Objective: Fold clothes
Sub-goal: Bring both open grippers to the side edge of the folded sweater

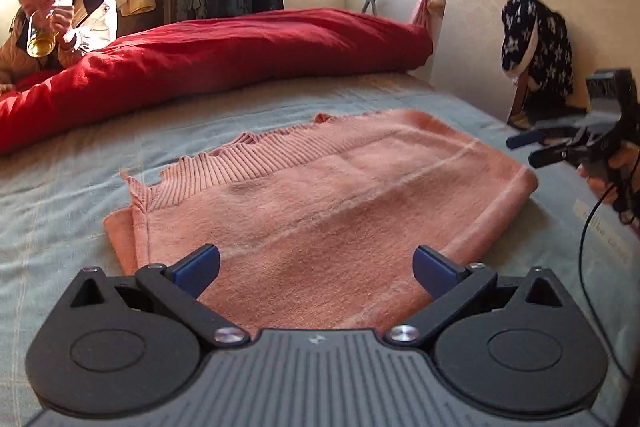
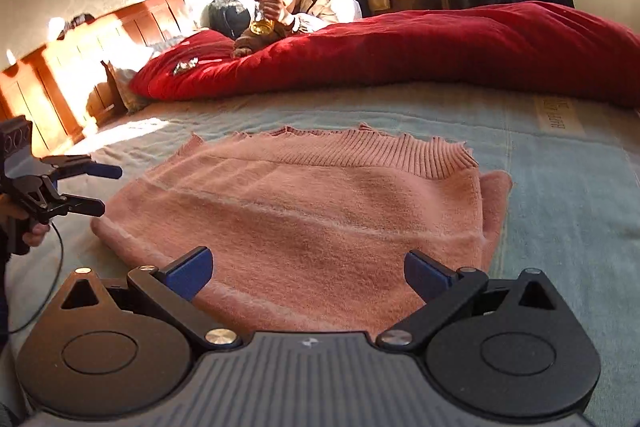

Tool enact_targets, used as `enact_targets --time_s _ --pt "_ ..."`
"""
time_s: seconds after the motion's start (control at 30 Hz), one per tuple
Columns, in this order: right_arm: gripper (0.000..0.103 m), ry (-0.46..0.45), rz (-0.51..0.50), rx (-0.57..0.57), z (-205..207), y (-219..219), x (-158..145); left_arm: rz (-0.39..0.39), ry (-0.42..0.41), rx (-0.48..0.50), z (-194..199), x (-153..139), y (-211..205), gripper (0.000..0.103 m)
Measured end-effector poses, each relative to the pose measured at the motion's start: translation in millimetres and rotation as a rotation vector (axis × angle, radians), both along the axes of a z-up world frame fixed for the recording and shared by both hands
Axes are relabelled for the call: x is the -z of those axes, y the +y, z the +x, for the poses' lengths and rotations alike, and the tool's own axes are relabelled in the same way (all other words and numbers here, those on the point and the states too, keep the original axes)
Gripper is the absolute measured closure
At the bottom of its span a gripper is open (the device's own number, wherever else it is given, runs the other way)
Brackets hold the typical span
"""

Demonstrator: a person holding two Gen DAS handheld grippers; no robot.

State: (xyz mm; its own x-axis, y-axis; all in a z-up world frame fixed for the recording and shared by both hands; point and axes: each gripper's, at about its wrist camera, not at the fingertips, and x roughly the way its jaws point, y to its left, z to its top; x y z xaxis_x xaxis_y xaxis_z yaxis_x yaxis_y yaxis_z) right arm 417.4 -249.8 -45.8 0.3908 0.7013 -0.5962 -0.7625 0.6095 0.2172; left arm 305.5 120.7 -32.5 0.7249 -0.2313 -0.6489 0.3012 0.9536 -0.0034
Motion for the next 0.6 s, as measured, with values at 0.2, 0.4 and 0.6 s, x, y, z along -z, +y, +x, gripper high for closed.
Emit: enact_targets --time_s 0.2,0.4,0.6 --pt "0.000 0.051 -0.045 0.051 -1 -14 45 -0.095 0.093 -0.082 -23 43 31 0.001" --pt "0.000 0.056 -0.080 0.093 -8 -15 47 -0.058 0.089 -0.107 -35 43 29 0.001" --pt "0.000 0.045 -0.183 0.159 -8 9 45 0.027 0.125 -0.174 -21 42 10 0.000"
